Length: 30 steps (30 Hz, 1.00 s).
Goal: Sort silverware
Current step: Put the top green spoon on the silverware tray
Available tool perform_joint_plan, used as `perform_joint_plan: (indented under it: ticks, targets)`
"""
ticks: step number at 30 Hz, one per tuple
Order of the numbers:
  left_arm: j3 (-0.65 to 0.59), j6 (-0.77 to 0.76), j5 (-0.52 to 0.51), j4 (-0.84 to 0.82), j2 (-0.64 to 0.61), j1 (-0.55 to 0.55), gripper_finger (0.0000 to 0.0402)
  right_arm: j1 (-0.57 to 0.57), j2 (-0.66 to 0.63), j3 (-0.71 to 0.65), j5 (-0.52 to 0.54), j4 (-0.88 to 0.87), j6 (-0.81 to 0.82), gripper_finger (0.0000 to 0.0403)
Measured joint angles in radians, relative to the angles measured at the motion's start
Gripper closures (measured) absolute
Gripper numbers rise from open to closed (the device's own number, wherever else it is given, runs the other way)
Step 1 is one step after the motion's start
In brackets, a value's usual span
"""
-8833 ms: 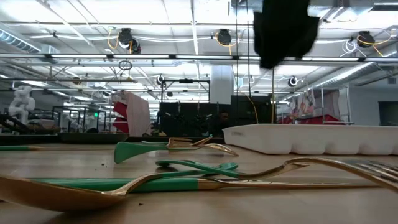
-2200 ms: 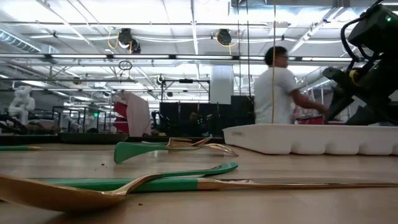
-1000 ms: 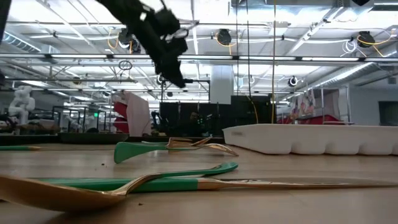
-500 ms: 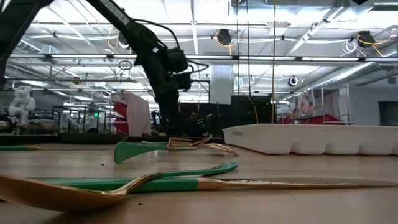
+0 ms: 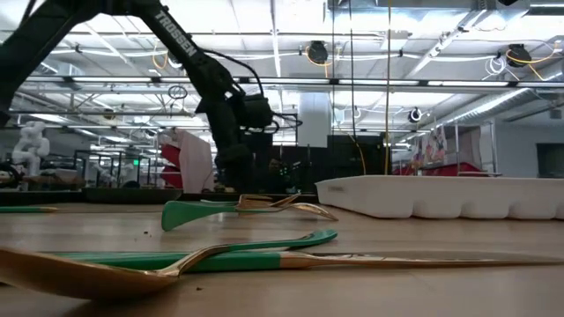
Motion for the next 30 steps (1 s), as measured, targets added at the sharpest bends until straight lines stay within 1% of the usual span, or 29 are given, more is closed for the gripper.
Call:
perform_joint_plan:
  ticks: [2, 4, 6, 9, 10, 15, 19, 22, 24, 27, 30]
  targets:
    - [0.006, 0.022, -0.005, -0.004, 0.018, -0.009, 0.0255, 0.0, 0.0, 0.0, -0.019, 0.005, 0.007, 0.0181]
    - [0.01, 0.06, -0.073, -0.011, 0.019, -0.03, 0.0271, 0.0, 0.0, 0.0, -0.022, 0.019, 0.008, 0.0181]
    - [0.01, 0.095, -0.1, -0.017, 0.02, -0.042, 0.0306, 0.0, 0.0, 0.0, -0.023, 0.032, 0.009, 0.0181]
    - [0.009, 0.117, -0.111, -0.016, 0.018, -0.047, 0.0376, 0.0, -0.001, 0.0, -0.024, 0.047, 0.009, 0.0181]
    - [0.008, 0.117, -0.117, -0.016, 0.017, -0.048, 0.0385, 0.0, -0.001, 0.0, -0.025, 0.045, 0.009, 0.0181]
    - [0.003, 0.124, -0.166, -0.032, -0.013, -0.061, 0.0393, 0.0, -0.002, 0.0, -0.025, 0.045, 0.009, 0.0181]
    - [0.008, 0.181, -0.232, -0.054, -0.095, -0.081, 0.0394, 0.0, -0.018, 0.0, -0.034, 0.045, 0.009, 0.0181]
    - [0.047, 0.247, -0.253, -0.13, -0.154, -0.112, 0.0394, 0.0, -0.032, 0.0, -0.044, 0.045, 0.007, 0.0181]
    - [0.078, 0.337, -0.273, -0.173, -0.188, -0.142, 0.0394, 0.0, -0.041, 0.0, -0.045, 0.045, 0.005, 0.0181]
    - [0.148, 0.536, -0.325, -0.202, -0.229, -0.199, 0.0394, 0.0, -0.056, 0.0, -0.044, 0.045, -0.003, 0.0181]
    - [0.215, 0.732, -0.362, -0.227, -0.23, -0.25, 0.0394, 0.0, -0.064, 0.0, -0.045, 0.051, -0.017, 0.0181]
